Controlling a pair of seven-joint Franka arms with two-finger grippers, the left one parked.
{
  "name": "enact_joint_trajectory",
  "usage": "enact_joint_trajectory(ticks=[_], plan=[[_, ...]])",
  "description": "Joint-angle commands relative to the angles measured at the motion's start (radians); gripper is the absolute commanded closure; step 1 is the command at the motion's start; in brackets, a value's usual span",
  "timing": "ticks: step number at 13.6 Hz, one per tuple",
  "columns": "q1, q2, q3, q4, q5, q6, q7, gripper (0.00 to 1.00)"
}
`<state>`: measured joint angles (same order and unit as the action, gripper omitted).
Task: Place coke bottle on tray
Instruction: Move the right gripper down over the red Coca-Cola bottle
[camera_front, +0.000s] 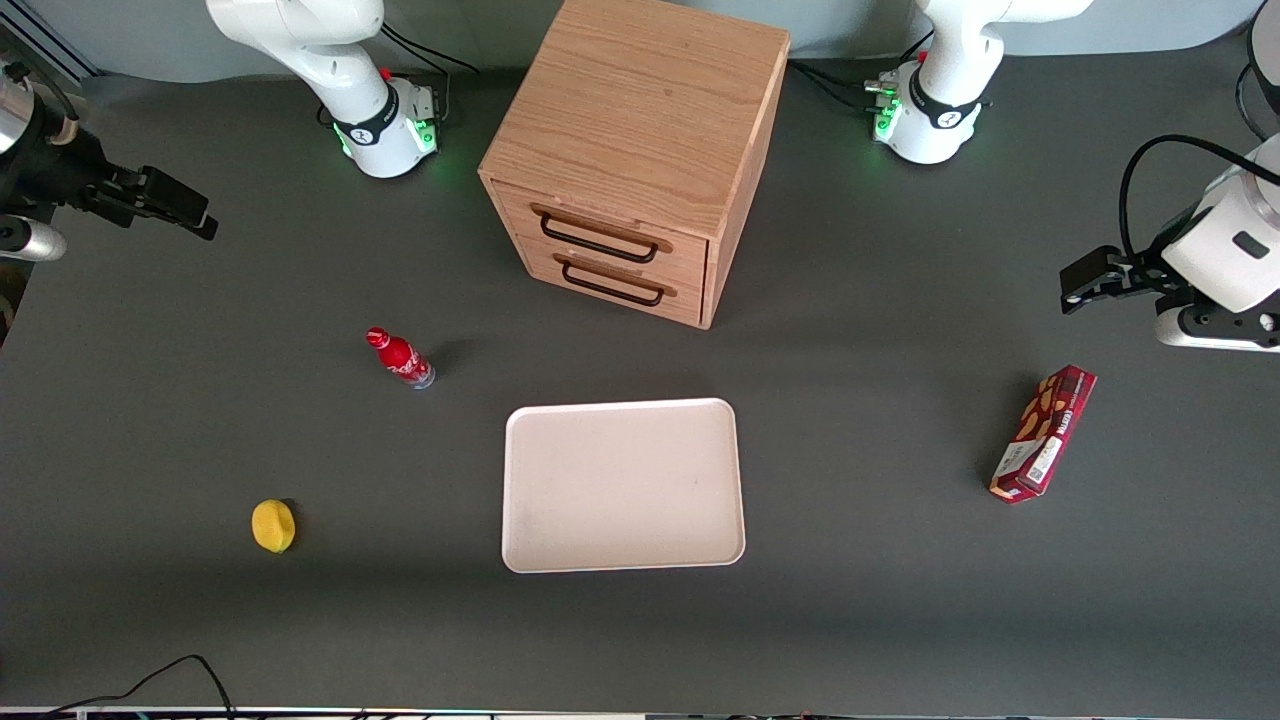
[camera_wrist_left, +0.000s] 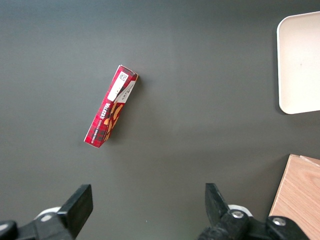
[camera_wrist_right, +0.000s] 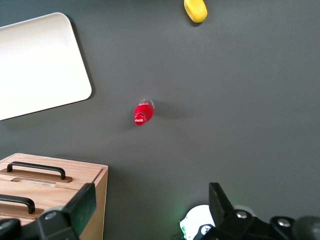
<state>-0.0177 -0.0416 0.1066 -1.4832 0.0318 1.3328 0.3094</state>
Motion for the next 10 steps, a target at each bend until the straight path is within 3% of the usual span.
enact_joint_trajectory(ticks=[1,5,6,10], plan=[[0.002,0.014,-0.002,0.023,0.011,-0.040,0.014,0.00],[0.010,0.010,0.019,-0.081,0.028,-0.029,0.008,0.00],[0.009,-0.006,0.047,-0.159,0.054,0.035,0.017,0.00],[0.010,-0.050,0.100,-0.545,0.056,0.455,0.051,0.00]])
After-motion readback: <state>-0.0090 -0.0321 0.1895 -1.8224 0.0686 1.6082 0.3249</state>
